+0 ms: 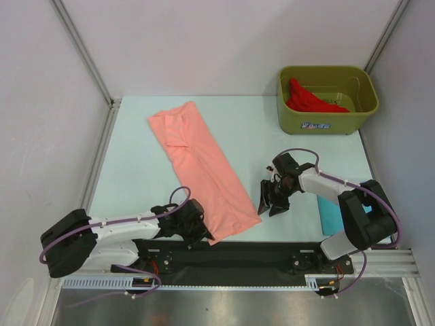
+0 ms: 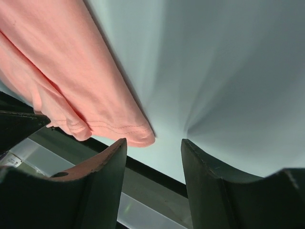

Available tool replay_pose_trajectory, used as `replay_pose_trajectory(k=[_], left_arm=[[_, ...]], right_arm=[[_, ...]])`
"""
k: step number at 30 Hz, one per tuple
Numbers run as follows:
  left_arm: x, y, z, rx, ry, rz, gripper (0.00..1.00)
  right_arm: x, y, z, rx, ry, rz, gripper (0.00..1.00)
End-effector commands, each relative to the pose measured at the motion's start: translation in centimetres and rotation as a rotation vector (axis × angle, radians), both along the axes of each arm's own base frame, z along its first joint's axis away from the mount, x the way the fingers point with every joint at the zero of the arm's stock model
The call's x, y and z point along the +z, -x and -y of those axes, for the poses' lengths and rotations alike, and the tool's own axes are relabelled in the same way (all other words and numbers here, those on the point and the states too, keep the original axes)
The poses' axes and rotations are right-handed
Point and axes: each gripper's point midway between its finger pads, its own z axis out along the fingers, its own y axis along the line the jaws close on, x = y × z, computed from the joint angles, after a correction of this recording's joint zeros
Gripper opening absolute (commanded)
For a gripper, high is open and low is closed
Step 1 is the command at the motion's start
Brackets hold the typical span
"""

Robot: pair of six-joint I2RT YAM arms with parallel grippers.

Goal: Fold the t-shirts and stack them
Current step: Fold the tshirt

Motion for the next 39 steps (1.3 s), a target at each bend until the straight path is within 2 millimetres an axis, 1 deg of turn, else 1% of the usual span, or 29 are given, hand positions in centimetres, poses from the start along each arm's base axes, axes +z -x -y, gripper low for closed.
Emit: replay_pose_trajectory(k=[1, 3, 6, 7, 9, 10, 13, 14, 16, 17, 18, 20, 21, 24, 25, 26, 27, 28, 29, 30, 31, 32, 33, 34, 35, 36, 37, 38, 39], left_arm=[[0.9, -0.7, 1.3, 0.061, 0.030, 0.001, 0.50], [0.8, -0.9, 1.6, 0.072, 0.050, 0.013, 0.48], [1.0, -1.2, 1.5, 0.089, 0.057, 0.029, 0.39], [1.2, -1.5, 1.5, 0.098, 0.061, 0.044, 0.30], [1.0, -1.4, 0.9, 0.116, 0.042, 0.043, 0.20], [1.3, -1.6, 0.7, 0.125, 0.046, 0.058, 0.15], [0.9, -1.1, -0.6, 0.140, 0.010, 0.044, 0.00], [1.1, -0.9, -1.0, 0.143, 0.007, 0.045, 0.00], [0.7, -0.4, -2.9, 0.159, -0.071, 0.040, 0.00], [1.0, -0.3, -3.3, 0.170, -0.076, 0.047, 0.01], [0.5, 0.7, -4.7, 0.167, -0.128, 0.024, 0.00], [0.0, 1.7, -5.9, 0.175, -0.156, 0.001, 0.01], [0.0, 2.2, -6.3, 0.170, -0.151, -0.007, 0.01], [-0.3, 3.2, -7.4, 0.171, -0.151, -0.024, 0.00], [-0.4, 3.4, -7.7, 0.170, -0.159, -0.030, 0.00], [-0.7, 3.9, -8.6, 0.168, -0.184, -0.040, 0.01], [-0.8, 4.1, -9.0, 0.166, -0.194, -0.043, 0.00], [-0.8, 4.2, -9.2, 0.161, -0.190, -0.039, 0.00], [-1.0, 4.5, -9.9, 0.154, -0.212, -0.041, 0.01], [-1.0, 4.5, -10.1, 0.149, -0.216, -0.035, 0.01], [-1.0, 4.3, -10.3, 0.140, -0.216, -0.013, 0.02], [-1.0, 4.4, -10.7, 0.136, -0.227, -0.007, 0.03], [-0.9, 4.3, -10.8, 0.129, -0.226, 0.005, 0.07], [-0.9, 4.2, -10.9, 0.115, -0.229, 0.021, 0.09], [-0.9, 4.3, -11.2, 0.109, -0.242, 0.020, 0.10], [-0.8, 4.3, -11.3, 0.101, -0.246, 0.024, 0.14], [-0.8, 4.3, -11.4, 0.083, -0.255, 0.028, 0.15], [-0.6, 4.5, -11.8, 0.075, -0.274, 0.026, 0.15], [-0.5, 4.6, -12.0, 0.069, -0.284, 0.026, 0.19]], right_arm=[[0.0, -0.3, 0.1, 0.000, -0.012, 0.018, 0.56], [-0.1, -0.3, 0.0, 0.004, -0.021, 0.013, 0.56], [-0.3, 0.0, -0.3, 0.009, -0.036, -0.004, 0.56], [-0.3, 0.0, -0.4, 0.009, -0.043, -0.005, 0.56], [-0.6, 0.1, -0.5, 0.008, -0.049, -0.017, 0.56], [-0.4, 0.1, -0.9, 0.016, -0.069, -0.017, 0.56], [-0.2, 0.4, -1.8, 0.048, -0.088, -0.015, 0.55], [-0.2, 0.4, -2.0, 0.055, -0.085, -0.013, 0.55], [0.1, 0.2, -2.7, 0.073, -0.080, 0.012, 0.55], [0.2, -0.1, -3.0, 0.075, -0.079, 0.024, 0.55], [0.3, -0.4, -3.2, 0.062, -0.079, 0.028, 0.56], [0.9, -1.8, -4.2, 0.057, -0.093, 0.069, 0.57], [0.8, -2.6, -4.5, 0.046, -0.088, 0.081, 0.57], [2.0, -6.0, -6.1, 0.046, -0.111, 0.161, 0.61], [1.4, -6.9, -6.5, 0.049, -0.101, 0.165, 0.63], [2.5, -9.0, -7.6, 0.055, -0.120, 0.217, 0.64], [2.6, -10.3, -8.2, 0.062, -0.128, 0.242, 0.65], [1.5, -11.9, -8.9, 0.084, -0.120, 0.261, 0.67], [2.9, -14.5, -10.2, 0.091, -0.137, 0.328, 0.68], [3.2, -16.1, -10.9, 0.097, -0.138, 0.360, 0.68], [2.9, -17.5, -11.4, 0.106, -0.132, 0.381, 0.69], [1.1, -18.6, -11.9, 0.105, -0.118, 0.363, 0.69], [3.0, -21.6, -13.4, 0.101, -0.159, 0.435, 0.69], [2.9, -22.8, -14.0, 0.092, -0.163, 0.448, 0.69], [1.3, -23.9, -14.6, 0.073, -0.160, 0.426, 0.69], [3.0, -26.1, -15.8, 0.063, -0.198, 0.479, 0.68], [3.4, -27.3, -16.3, 0.049, -0.210, 0.497, 0.68], [1.8, -28.0, -16.7, 0.034, -0.201, 0.481, 0.67], [3.3, -29.7, -17.5, 0.027, -0.227, 0.534, 0.67]])
